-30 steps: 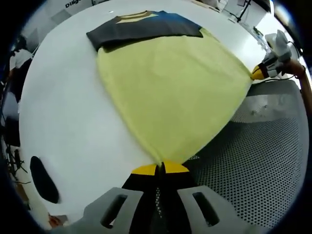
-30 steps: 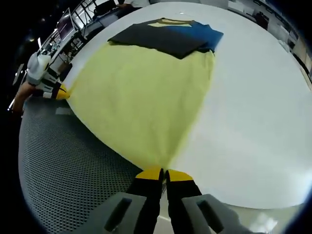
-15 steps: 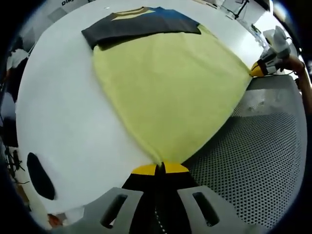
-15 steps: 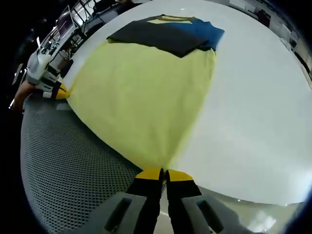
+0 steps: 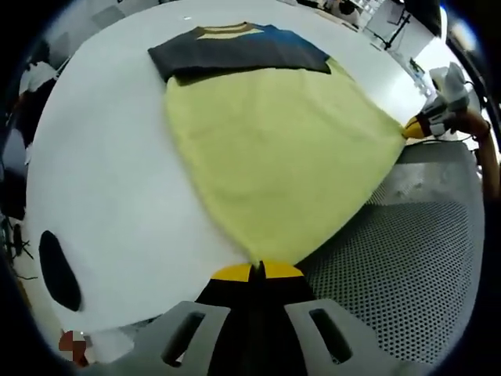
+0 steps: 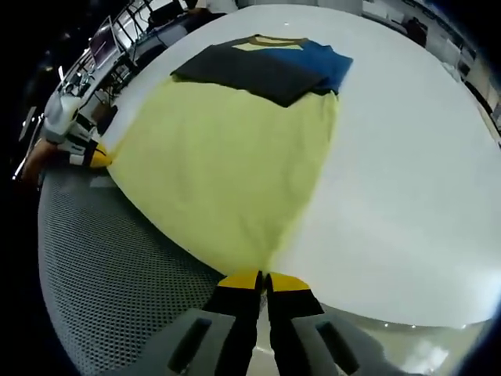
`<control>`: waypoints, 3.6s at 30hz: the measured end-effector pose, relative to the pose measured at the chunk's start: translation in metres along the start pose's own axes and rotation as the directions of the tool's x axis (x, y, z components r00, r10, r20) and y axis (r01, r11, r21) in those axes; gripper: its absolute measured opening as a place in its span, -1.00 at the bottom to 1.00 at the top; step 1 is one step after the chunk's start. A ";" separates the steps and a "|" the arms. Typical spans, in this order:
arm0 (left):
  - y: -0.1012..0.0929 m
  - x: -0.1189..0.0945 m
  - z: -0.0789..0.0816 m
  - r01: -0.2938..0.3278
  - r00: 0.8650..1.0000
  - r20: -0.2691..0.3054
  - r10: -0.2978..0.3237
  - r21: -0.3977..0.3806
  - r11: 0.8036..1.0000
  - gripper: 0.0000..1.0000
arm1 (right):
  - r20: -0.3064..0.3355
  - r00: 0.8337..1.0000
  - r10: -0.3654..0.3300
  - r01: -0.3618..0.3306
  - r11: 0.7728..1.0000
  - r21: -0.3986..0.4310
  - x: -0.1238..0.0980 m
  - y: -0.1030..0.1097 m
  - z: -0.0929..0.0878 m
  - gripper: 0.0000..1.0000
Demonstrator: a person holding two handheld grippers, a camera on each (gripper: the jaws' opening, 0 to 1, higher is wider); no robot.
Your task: Fold the garment on the visible template until the final outline fits inside the template.
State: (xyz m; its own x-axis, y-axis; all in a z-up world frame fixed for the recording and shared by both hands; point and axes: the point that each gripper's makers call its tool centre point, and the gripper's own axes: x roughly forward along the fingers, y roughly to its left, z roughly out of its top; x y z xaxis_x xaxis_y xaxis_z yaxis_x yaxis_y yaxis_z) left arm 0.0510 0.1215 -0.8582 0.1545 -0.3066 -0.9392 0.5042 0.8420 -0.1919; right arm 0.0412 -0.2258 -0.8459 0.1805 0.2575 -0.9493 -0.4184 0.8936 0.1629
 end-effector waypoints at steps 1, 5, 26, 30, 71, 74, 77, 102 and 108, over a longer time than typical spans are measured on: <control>0.000 -0.001 0.002 0.000 1.000 0.006 0.000 -0.003 1.000 -0.95 | 0.009 1.000 0.000 0.000 1.000 0.002 -0.002 0.000 0.002 -1.00; 0.005 -0.010 0.018 -0.007 0.997 0.075 0.007 -0.005 1.000 -0.95 | 0.055 0.999 -0.003 0.003 1.000 0.009 -0.010 -0.002 0.013 -1.00; 0.027 -0.052 0.083 -0.051 0.926 0.372 0.072 -0.066 0.997 -0.96 | 0.309 0.949 -0.070 0.045 0.995 0.087 -0.050 -0.016 0.080 -1.00; 0.031 -0.065 0.103 -0.064 0.891 0.447 0.085 -0.063 0.996 -0.96 | 0.374 0.921 -0.106 0.090 0.994 0.061 -0.060 -0.022 0.101 -1.00; 0.102 -0.102 0.263 -0.146 0.778 0.594 0.206 -0.148 0.978 -0.96 | 0.579 0.795 -0.184 0.175 0.982 0.072 -0.098 -0.078 0.258 -1.00; 0.109 -0.097 0.271 -0.149 0.774 0.596 0.211 -0.152 0.977 -0.96 | 0.581 0.794 -0.182 0.166 0.983 0.080 -0.095 -0.082 0.266 -1.00; 0.116 -0.088 0.278 -0.154 0.779 0.588 0.219 -0.159 0.975 -0.96 | 0.575 0.797 -0.185 0.156 0.983 0.100 -0.087 -0.086 0.275 -1.00; 0.165 -0.008 0.320 -0.123 0.859 0.472 0.199 -0.188 0.974 -0.96 | 0.448 0.860 -0.245 0.180 0.967 0.182 -0.020 -0.129 0.322 -1.00; 0.172 0.010 0.321 -0.110 0.876 0.443 0.191 -0.202 0.973 -0.96 | 0.420 0.872 -0.251 0.196 0.966 0.171 0.001 -0.138 0.329 -1.00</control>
State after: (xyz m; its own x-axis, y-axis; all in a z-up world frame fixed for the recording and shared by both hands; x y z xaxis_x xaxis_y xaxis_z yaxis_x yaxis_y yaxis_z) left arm 0.4116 0.1211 -0.8092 0.6076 -0.3043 -0.7336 0.3022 0.9428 -0.1408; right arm 0.3916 -0.2277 -0.7809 0.6364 0.1549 -0.7557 -0.2166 0.9761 0.0176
